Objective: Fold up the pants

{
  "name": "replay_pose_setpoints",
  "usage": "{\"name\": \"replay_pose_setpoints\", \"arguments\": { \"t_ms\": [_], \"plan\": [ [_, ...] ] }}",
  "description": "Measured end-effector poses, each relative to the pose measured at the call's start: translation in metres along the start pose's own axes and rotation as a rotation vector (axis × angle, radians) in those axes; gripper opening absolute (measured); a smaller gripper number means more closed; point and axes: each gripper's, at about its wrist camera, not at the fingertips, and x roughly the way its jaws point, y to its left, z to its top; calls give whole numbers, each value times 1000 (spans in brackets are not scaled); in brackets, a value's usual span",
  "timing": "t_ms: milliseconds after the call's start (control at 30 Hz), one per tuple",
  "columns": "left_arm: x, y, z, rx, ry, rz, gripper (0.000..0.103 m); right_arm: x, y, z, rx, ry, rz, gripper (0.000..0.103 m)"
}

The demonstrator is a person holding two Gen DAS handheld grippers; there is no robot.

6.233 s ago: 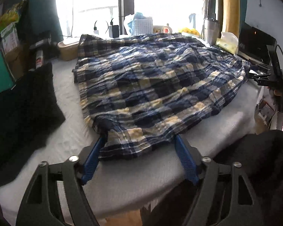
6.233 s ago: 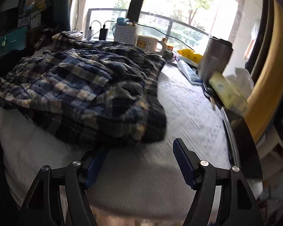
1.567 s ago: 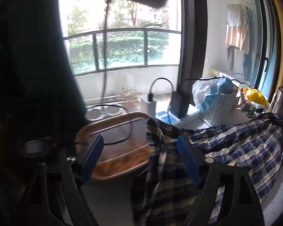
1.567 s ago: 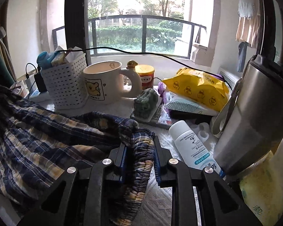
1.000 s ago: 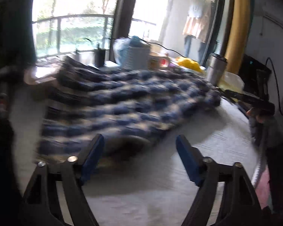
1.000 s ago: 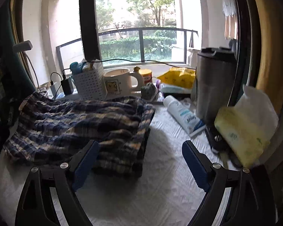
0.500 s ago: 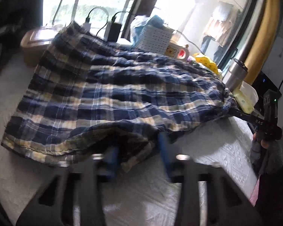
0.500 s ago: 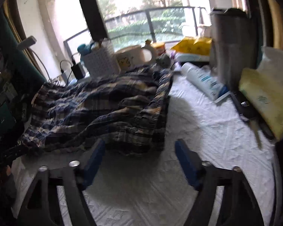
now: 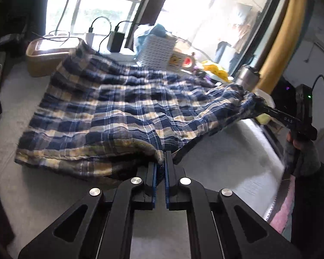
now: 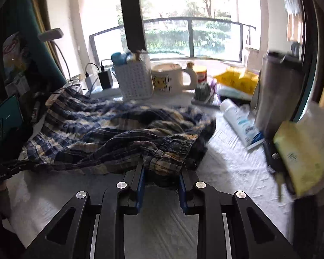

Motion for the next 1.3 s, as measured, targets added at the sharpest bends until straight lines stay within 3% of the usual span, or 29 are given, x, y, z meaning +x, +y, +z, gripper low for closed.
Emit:
{"name": "replay_pose_setpoints", "arguments": {
  "t_ms": [133,300,467,567,667,700,800,867,900,1067,1300],
  "plan": [
    [-20,-18,-17,21,12,-28,4,-25,-3,-8,-35,15,-14,26],
    [-25,-26,-46,41,95,-33,5,-28,-27,-53,22,92,-29,26],
    [-35,-9,-65,18,177,20,5,-21,-43,-92,87,146,-59,27],
    [-53,4,-67,0,159,56,5,-26,-50,-98,136,136,-48,33],
    [-68,13,-57,4,92,106,5,-40,-50,-98,141,106,-118,59],
    [-71,15,-50,14,59,137,5,-45,-51,-97,144,90,-133,62],
    [-67,19,-36,41,2,201,9,-68,-50,-91,171,4,-155,63],
    [-58,24,-26,50,-25,238,39,-79,-44,-86,180,-57,-159,63],
    [-53,27,-20,47,-38,260,44,-82,-39,-82,179,-82,-142,63],
    [-39,42,0,67,-32,249,45,-72,-8,-65,122,-113,-63,63],
    [-9,68,42,142,44,253,45,-34,13,-48,83,-81,-42,63]
  ]
}}
